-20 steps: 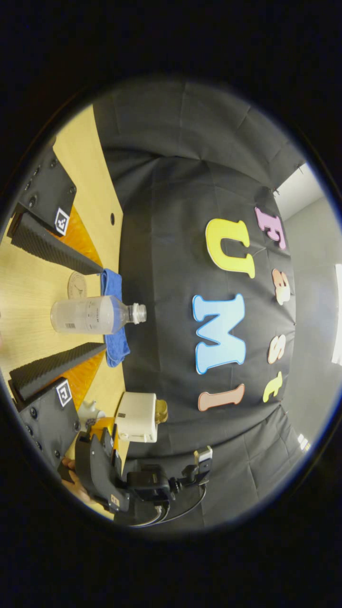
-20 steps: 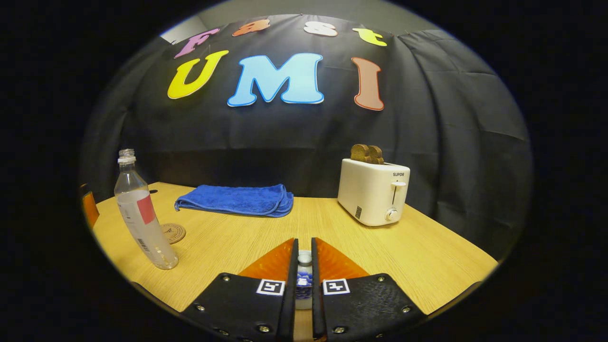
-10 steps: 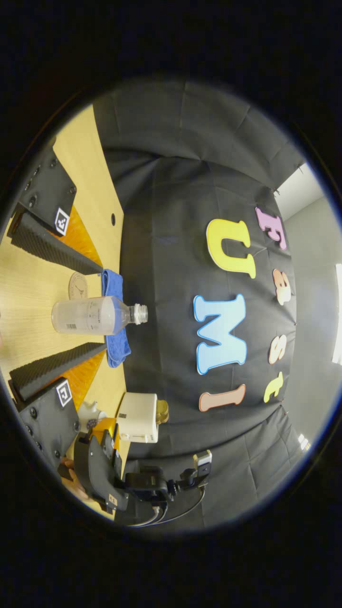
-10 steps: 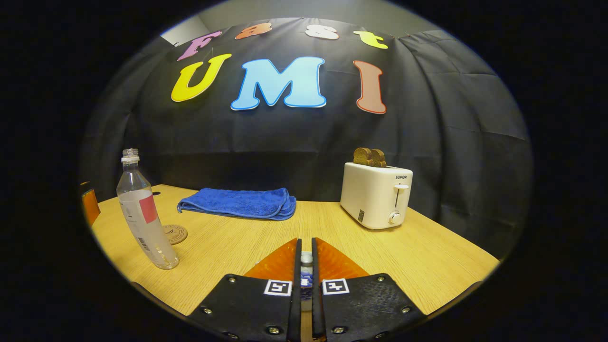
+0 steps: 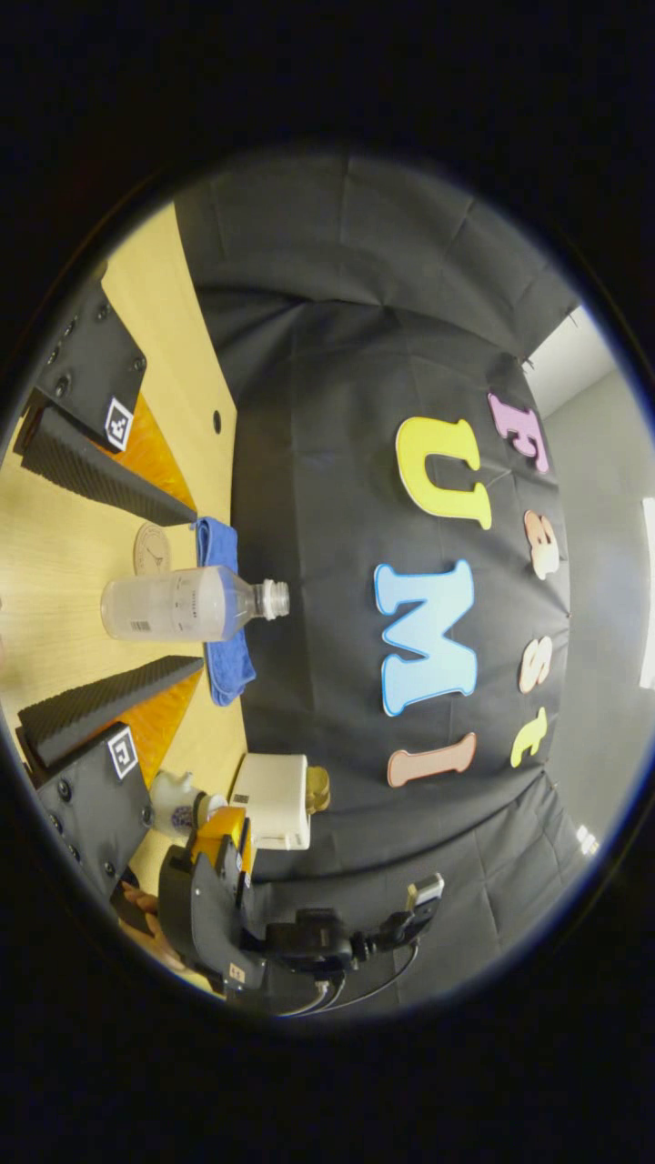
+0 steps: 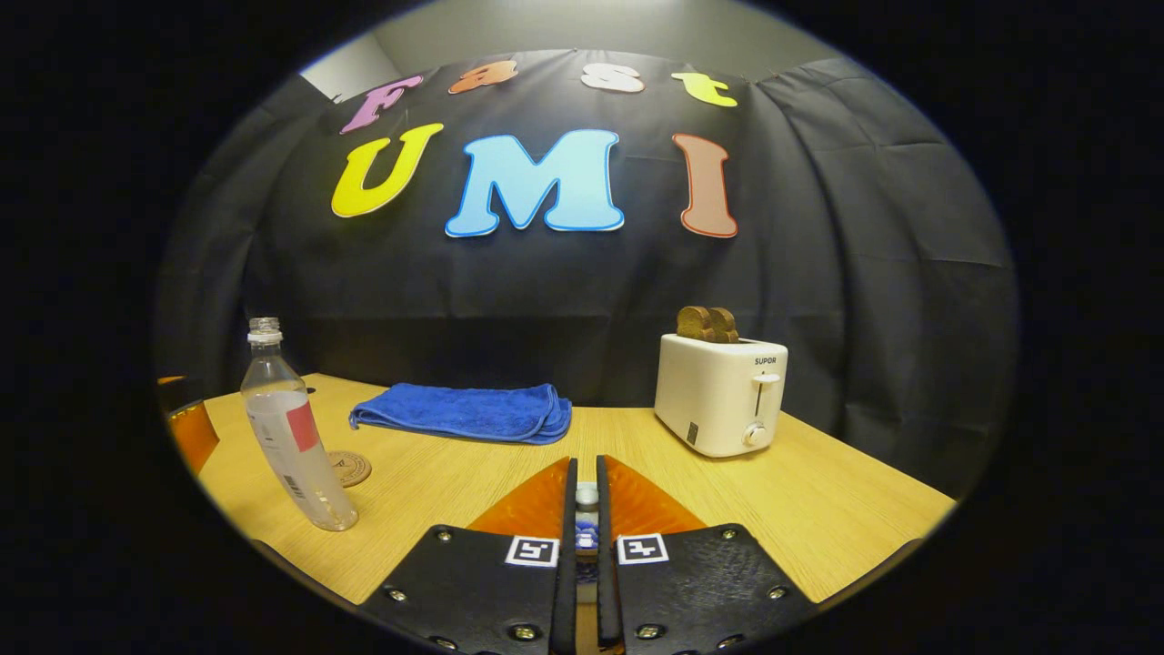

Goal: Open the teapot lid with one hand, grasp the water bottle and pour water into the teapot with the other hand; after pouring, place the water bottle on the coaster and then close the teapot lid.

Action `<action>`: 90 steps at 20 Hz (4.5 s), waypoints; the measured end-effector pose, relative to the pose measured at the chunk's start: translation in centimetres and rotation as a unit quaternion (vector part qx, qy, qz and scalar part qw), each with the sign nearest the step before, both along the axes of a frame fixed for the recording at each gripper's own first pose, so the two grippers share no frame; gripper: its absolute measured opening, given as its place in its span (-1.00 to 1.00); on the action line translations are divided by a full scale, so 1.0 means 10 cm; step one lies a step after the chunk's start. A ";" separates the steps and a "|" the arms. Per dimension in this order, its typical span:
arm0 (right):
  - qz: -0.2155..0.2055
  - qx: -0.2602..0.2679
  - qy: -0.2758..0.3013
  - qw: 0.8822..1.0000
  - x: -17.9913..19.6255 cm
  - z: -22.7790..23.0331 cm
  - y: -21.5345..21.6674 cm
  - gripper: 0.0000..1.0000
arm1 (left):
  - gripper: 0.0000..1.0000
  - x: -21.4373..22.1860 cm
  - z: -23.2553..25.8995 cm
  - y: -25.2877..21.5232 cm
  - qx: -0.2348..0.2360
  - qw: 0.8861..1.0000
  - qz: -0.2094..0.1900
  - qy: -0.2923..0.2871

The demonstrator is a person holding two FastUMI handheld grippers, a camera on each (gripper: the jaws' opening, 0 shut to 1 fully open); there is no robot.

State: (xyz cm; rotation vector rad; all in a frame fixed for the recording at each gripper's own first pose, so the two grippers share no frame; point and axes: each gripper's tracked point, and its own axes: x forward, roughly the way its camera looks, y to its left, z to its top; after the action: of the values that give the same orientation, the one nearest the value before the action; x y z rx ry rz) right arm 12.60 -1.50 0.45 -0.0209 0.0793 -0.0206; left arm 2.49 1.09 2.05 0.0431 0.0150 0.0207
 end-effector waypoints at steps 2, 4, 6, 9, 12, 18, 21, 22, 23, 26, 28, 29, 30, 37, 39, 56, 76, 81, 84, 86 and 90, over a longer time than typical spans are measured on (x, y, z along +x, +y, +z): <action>0.003 -0.003 -0.008 1.000 -0.07 0.11 0.02 -0.82 | 0.99 0.00 0.00 -0.01 0.004 1.000 0.000 0.001; 0.010 -0.004 -0.017 1.000 -0.20 0.21 0.04 -0.82 | 0.99 0.01 -0.03 -0.04 0.005 1.000 -0.003 0.004; 0.019 0.001 -0.020 1.000 -0.36 0.28 0.05 -0.82 | 0.99 0.02 -0.05 -0.06 0.003 1.000 -0.003 0.004; 0.023 0.002 -0.026 0.999 -0.71 0.35 -0.01 -0.82 | 0.99 0.06 -0.07 -0.10 0.000 1.000 -0.007 0.006; 0.026 0.010 -0.035 0.999 -1.10 0.41 -0.07 -0.82 | 0.99 0.17 -0.18 -0.10 -0.004 1.000 -0.006 0.017; 0.036 0.018 -0.039 0.998 -1.49 0.37 -0.05 -0.82 | 0.99 0.47 -0.43 -0.06 -0.022 0.999 -0.002 0.045; 0.040 0.027 -0.026 0.998 -1.51 0.26 -0.05 -0.82 | 0.99 0.58 -0.36 -0.04 -0.022 0.999 -0.003 0.037; 0.040 0.031 -0.022 0.998 -1.51 0.24 -0.06 -0.82 | 0.99 0.63 -0.31 -0.02 -0.016 0.999 0.001 0.031; 0.040 0.034 -0.020 0.998 -1.50 0.23 -0.07 -0.82 | 0.97 0.68 -0.31 -0.02 -0.013 0.999 0.002 0.029; 0.037 0.031 -0.024 0.999 -1.51 0.25 -0.09 -0.82 | 0.99 0.84 -0.43 -0.05 -0.022 0.999 -0.004 0.046; 0.038 0.026 -0.031 0.998 -1.52 0.28 -0.08 -0.82 | 0.99 0.87 -0.43 -0.02 -0.031 0.999 -0.001 0.042; 0.040 0.025 -0.032 0.998 -1.52 0.29 -0.08 -0.82 | 0.99 0.88 -0.41 -0.02 -0.031 0.999 -0.003 0.037; 0.042 0.026 -0.032 0.998 -1.51 0.28 -0.06 -0.82 | 0.99 0.89 -0.37 -0.02 -0.027 0.999 -0.004 0.033; 0.040 0.027 -0.025 0.999 -1.49 0.22 -0.09 -0.82 | 0.99 1.15 -0.36 -0.13 0.005 1.000 -0.009 0.023; 0.043 0.027 -0.021 0.999 -1.49 0.20 -0.07 -0.82 | 0.99 1.21 -0.38 -0.14 0.001 1.000 -0.011 0.025; 0.074 0.054 -0.009 0.996 -1.83 0.04 0.09 -0.82 | 0.68 1.04 -0.05 -0.20 0.107 0.994 -0.026 0.016; 0.075 0.050 0.003 0.996 -2.33 -0.20 -0.02 -0.82 | 0.70 1.23 -0.30 -1.19 0.463 0.879 -0.112 0.018; 0.072 0.053 0.010 0.996 -2.38 -0.27 -0.09 -0.82 | 0.69 1.30 -0.54 -1.30 0.518 0.843 -0.136 0.045; 0.069 0.057 0.013 0.996 -2.38 -0.29 -0.12 -0.82 | 0.69 1.30 -0.63 -1.37 0.535 0.830 -0.148 0.056; 0.070 0.059 0.016 0.996 -2.37 -0.30 -0.12 -0.82 | 0.69 1.29 -0.69 -1.42 0.557 0.813 -0.158 0.063; 0.068 0.062 0.018 0.996 -2.38 -0.31 -0.15 -0.82 | 0.69 1.22 -0.71 -1.54 0.596 0.783 -0.168 0.061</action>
State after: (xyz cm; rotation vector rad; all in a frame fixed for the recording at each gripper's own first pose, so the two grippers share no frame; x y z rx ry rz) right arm -11.15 -2.99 -2.67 0.0966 0.1146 0.1213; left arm 14.68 -14.34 -5.02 1.3315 0.1234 -0.3400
